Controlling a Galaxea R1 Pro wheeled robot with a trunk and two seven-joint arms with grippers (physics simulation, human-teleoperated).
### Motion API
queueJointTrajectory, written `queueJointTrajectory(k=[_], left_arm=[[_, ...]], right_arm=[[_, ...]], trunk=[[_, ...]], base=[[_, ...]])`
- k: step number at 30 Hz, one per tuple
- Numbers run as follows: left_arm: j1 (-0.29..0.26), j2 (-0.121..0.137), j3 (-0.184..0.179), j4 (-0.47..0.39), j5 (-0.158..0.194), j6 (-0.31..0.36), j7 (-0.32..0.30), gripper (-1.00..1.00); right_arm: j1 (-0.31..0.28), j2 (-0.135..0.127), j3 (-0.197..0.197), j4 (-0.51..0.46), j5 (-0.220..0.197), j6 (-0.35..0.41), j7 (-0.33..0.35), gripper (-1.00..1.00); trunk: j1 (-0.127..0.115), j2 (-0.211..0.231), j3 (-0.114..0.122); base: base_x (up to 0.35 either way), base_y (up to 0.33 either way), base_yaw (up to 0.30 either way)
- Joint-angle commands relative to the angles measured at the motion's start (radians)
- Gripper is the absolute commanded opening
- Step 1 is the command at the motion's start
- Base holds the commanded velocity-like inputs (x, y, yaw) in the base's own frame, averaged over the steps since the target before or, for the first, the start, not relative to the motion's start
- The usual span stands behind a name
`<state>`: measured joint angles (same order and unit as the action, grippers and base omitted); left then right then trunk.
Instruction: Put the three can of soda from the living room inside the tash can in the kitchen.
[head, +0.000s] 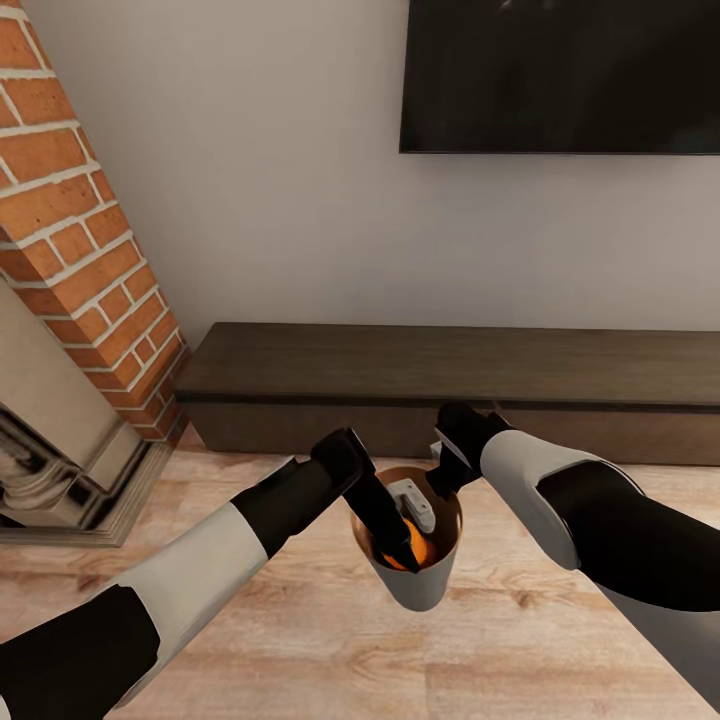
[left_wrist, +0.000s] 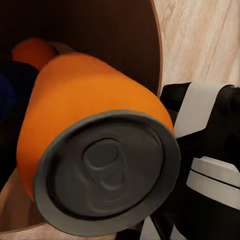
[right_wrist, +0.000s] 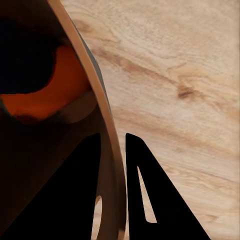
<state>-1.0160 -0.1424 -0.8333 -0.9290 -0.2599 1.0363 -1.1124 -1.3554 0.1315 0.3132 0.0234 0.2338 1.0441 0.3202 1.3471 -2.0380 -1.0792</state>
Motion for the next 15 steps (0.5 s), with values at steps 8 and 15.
queueJointTrajectory(k=[8, 15], left_arm=[[0.001, 0.005, 0.000, -0.011, 0.019, 0.011, -0.005, 1.00], [0.010, 0.034, 0.007, -0.144, 0.025, 0.010, -0.014, 1.00]], right_arm=[[-0.001, 0.000, -0.036, 0.000, -0.028, 0.003, 0.004, -1.00], [-0.001, -0.002, -0.037, 0.000, -0.027, 0.003, 0.005, -1.00]], trunk=[[0.000, 0.000, 0.000], [0.000, 0.000, 0.000]], base=[[0.000, 0.000, 0.000], [0.000, 0.000, 0.000]])
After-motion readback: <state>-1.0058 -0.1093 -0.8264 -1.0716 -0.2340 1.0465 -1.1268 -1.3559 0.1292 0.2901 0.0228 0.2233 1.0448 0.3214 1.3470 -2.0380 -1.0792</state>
